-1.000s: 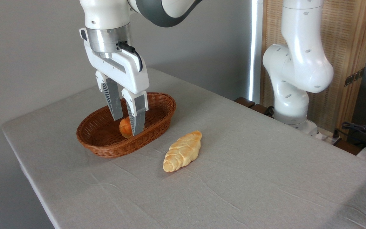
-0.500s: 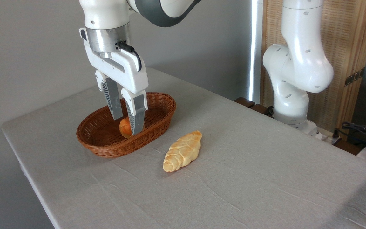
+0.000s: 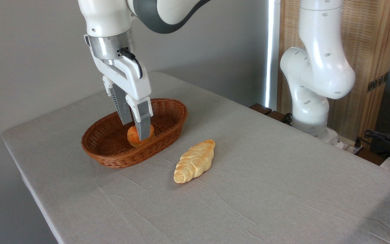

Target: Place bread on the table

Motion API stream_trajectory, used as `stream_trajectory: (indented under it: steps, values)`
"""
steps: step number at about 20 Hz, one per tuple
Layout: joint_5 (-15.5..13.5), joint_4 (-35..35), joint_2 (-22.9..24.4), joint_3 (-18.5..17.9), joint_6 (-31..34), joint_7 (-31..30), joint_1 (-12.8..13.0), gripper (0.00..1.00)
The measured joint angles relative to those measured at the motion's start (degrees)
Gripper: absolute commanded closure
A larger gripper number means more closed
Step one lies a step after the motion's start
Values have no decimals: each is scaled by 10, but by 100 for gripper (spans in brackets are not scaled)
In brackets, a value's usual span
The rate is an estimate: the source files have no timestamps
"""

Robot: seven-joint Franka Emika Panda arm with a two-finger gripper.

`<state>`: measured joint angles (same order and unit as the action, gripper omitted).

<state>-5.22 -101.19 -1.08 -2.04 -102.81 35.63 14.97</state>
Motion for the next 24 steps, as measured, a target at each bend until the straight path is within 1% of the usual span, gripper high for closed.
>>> stream_trajectory:
  steps: [3,5,7,9,14,18,23,24]
  values:
    - [-46,-1,-6,25,-1,-17,4,0]
    - [-59,-1,-12,48,-1,-26,6,0]
    - [-61,-5,-22,71,-1,-34,7,0]
    - [-61,-11,-34,85,-1,-36,8,0]
    - [-61,-21,-68,87,-2,-36,16,0]
    - [-51,-21,-100,88,-18,-36,18,0]
    - [-49,-21,-105,105,-18,-47,22,0]
    - [-49,-21,-106,108,-18,-52,24,1]
